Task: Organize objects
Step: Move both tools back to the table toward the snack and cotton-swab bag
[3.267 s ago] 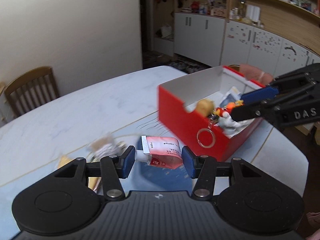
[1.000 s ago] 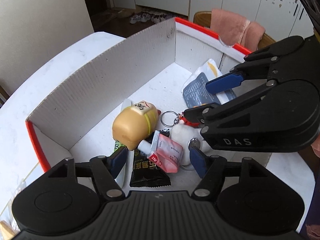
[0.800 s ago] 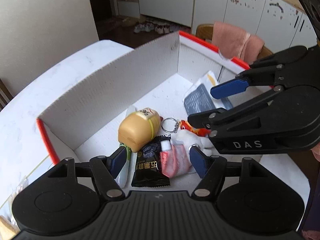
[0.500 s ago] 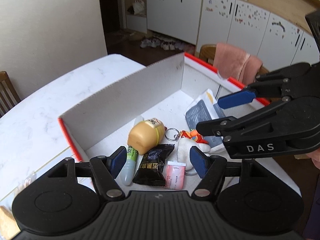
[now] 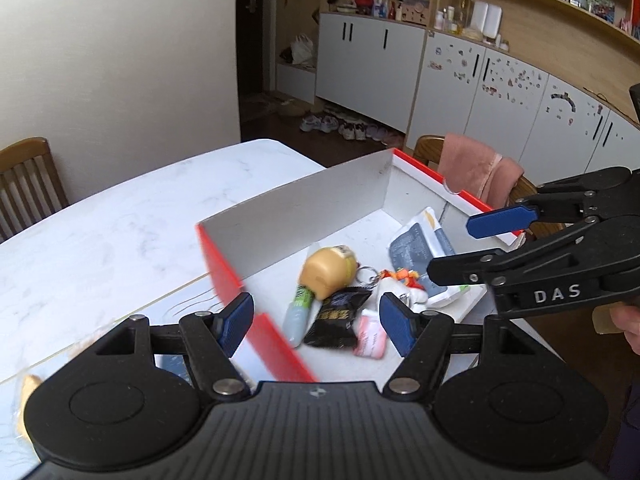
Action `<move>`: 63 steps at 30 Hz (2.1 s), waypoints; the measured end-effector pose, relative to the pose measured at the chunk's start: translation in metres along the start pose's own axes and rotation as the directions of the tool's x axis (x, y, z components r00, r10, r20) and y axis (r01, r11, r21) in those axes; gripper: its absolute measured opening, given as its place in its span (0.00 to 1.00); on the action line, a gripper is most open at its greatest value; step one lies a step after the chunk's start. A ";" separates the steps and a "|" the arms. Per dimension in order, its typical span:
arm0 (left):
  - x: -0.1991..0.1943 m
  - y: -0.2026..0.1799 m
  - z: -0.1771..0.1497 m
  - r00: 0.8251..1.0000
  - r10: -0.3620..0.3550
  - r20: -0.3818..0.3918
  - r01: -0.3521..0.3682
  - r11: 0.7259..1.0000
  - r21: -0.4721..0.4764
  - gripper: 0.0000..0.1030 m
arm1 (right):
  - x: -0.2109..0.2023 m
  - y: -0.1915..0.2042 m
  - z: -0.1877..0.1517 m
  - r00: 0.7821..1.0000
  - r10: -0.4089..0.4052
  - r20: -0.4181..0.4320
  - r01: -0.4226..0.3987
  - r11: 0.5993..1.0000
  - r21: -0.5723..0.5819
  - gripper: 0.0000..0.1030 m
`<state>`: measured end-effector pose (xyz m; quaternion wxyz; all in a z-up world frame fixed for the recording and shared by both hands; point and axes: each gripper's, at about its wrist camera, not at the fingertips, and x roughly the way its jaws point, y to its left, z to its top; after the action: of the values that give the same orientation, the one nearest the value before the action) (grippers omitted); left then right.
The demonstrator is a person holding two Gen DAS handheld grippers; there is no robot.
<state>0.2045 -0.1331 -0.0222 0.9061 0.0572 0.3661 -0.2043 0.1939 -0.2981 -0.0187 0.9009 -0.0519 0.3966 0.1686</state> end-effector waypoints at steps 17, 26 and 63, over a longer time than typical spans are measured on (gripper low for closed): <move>-0.067 0.089 -0.059 0.997 0.075 0.026 -0.072 0.993 -0.098 0.81 | 0.009 0.105 0.003 0.996 0.084 0.014 -0.084 0.996 -0.008 0.91; -0.092 0.139 -0.093 0.991 0.129 0.021 -0.125 0.983 -0.135 0.82 | 0.023 0.155 0.014 0.995 0.099 0.012 -0.098 0.995 -0.029 0.98; -0.053 0.209 -0.215 0.969 0.226 -0.101 -0.237 0.965 -0.113 1.00 | 0.179 0.230 0.064 0.987 -0.018 -0.162 0.019 1.000 0.003 0.96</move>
<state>0.1188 0.1284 -0.1516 0.9086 0.0519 0.4082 -0.0710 0.2719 -0.0209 -0.0968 0.8673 -0.0672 0.4682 0.1548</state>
